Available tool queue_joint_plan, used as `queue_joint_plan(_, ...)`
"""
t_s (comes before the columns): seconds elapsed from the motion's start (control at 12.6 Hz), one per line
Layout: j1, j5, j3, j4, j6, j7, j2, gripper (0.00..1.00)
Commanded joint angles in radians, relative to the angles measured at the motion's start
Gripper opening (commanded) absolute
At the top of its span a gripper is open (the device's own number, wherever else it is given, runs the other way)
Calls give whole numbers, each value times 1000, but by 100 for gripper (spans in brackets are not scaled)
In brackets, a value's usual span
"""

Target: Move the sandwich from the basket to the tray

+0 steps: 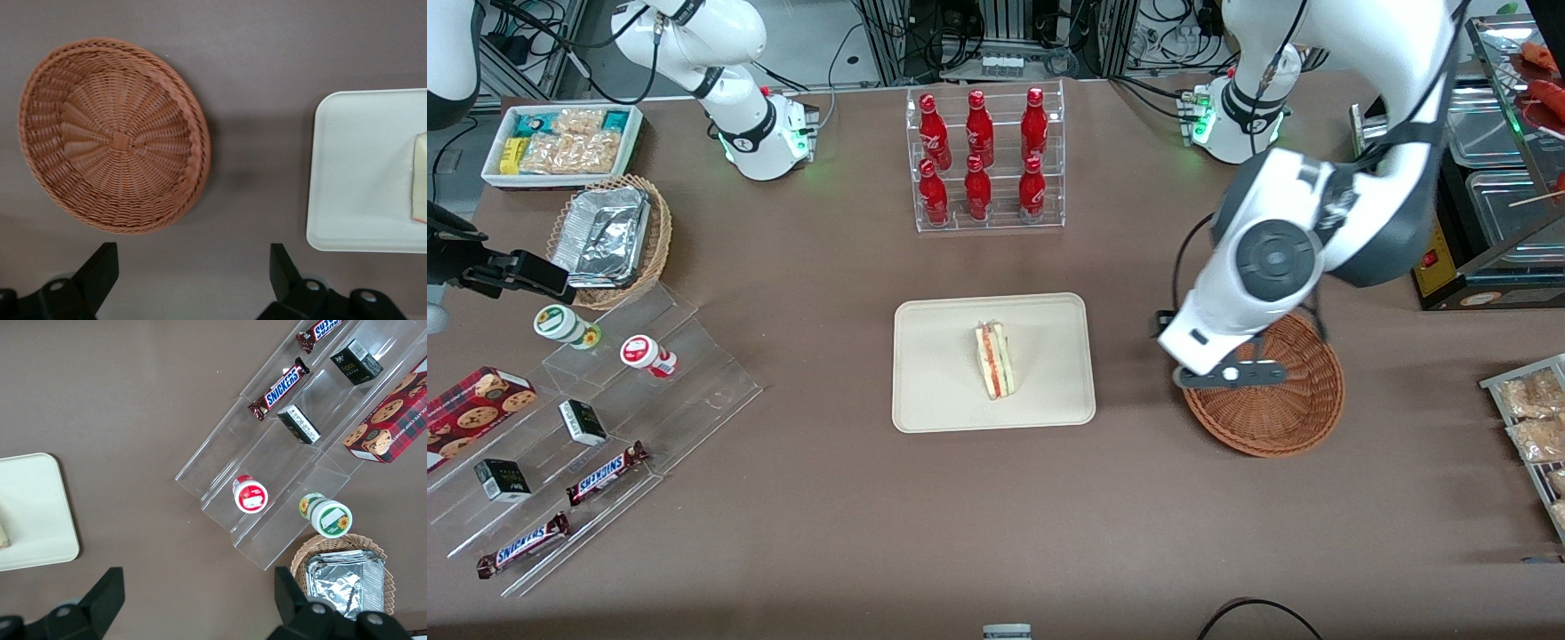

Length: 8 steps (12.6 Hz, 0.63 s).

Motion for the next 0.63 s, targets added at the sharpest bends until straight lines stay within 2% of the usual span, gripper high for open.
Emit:
queue_joint_plan(0.0,54,-19,-9,-57,-35,89,-92,100)
queue_joint_plan(0.16,81,-19,-9,-66,-63,161,-121,100)
queue_joint_plan(0.24,135,-22,-18,-86,-75,201,-157,100)
queue_joint_plan(0.56,238,-50,-20,-94,-187,376,-258,100)
